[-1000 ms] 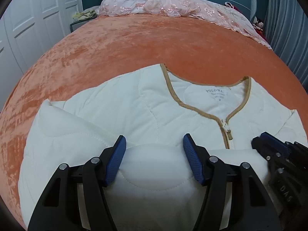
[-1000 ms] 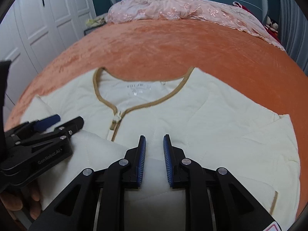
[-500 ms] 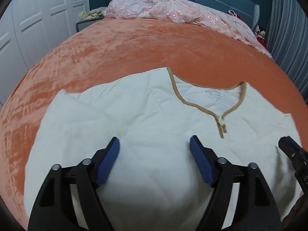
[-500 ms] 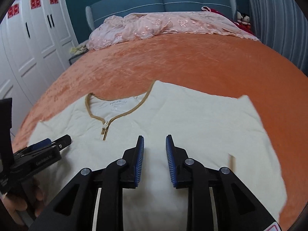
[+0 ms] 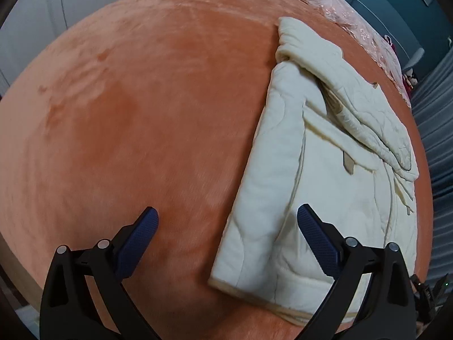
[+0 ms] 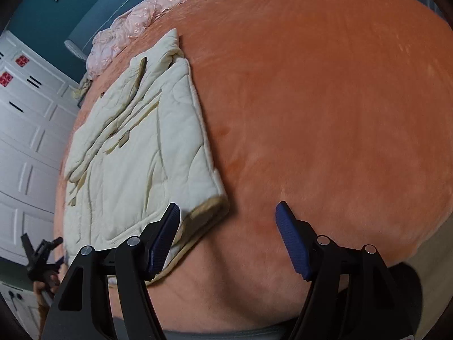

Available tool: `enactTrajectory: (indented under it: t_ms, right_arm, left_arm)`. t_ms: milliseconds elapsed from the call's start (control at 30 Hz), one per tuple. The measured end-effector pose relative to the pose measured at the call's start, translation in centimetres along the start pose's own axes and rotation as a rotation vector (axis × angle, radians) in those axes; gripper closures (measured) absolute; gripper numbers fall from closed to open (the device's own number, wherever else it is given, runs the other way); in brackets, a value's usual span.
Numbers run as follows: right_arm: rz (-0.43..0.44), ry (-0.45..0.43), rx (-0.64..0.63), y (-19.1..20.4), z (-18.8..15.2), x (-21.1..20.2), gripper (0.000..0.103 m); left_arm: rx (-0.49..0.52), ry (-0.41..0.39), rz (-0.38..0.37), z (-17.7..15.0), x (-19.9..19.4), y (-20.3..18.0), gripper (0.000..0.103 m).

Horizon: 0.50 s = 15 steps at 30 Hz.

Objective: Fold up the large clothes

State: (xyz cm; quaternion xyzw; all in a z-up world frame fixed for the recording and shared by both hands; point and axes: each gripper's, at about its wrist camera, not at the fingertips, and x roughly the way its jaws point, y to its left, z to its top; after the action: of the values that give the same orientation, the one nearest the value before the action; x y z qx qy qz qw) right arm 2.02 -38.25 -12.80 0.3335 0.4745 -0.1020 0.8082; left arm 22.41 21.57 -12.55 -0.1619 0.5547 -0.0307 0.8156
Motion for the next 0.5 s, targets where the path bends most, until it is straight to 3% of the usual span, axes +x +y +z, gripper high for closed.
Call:
enactTrajectory:
  t_ms: [100, 200, 300, 333, 367, 433, 467, 500]
  right_arm:
    - [0.022, -0.016, -0.036, 1.8, -1.0, 0.8, 0.034]
    - [0.051, -0.018, -0.039, 3.7, -0.7, 2.2, 0.034]
    - [0.026, -0.045, -0.029, 4.9, -0.2, 3.1, 0.036]
    - [0.027, -0.049, -0.017, 5.1, -0.1, 3.2, 0.051]
    - [0.032, -0.039, -0.003, 5.3, 0.0, 3.3, 0.075]
    - [0.027, -0.040, 0.005, 5.6, 0.1, 3.0, 0.088]
    - [0.032, -0.052, -0.007, 5.8, 0.1, 2.4, 0.091]
    - [0.038, -0.062, -0.026, 6.0, 0.1, 1.8, 0.091]
  left_arm:
    - [0.013, -0.025, -0.018, -1.2, 0.0, -0.9, 0.007]
    - [0.013, 0.006, -0.076, -1.8, 0.6, -2.6, 0.009]
    - [0.058, 0.005, -0.022, -2.1, 1.0, -4.8, 0.028]
    - [0.058, 0.017, -0.026, -2.2, 1.0, -5.0, 0.044]
    - [0.055, 0.020, -0.024, -2.3, 0.7, -5.2, 0.056]
    - [0.068, 0.004, -0.011, -2.4, -0.3, -5.5, 0.072]
    - [0.074, -0.003, -0.013, -2.4, -0.9, -5.6, 0.083]
    - [0.079, -0.007, -0.019, -2.4, -1.6, -5.5, 0.085]
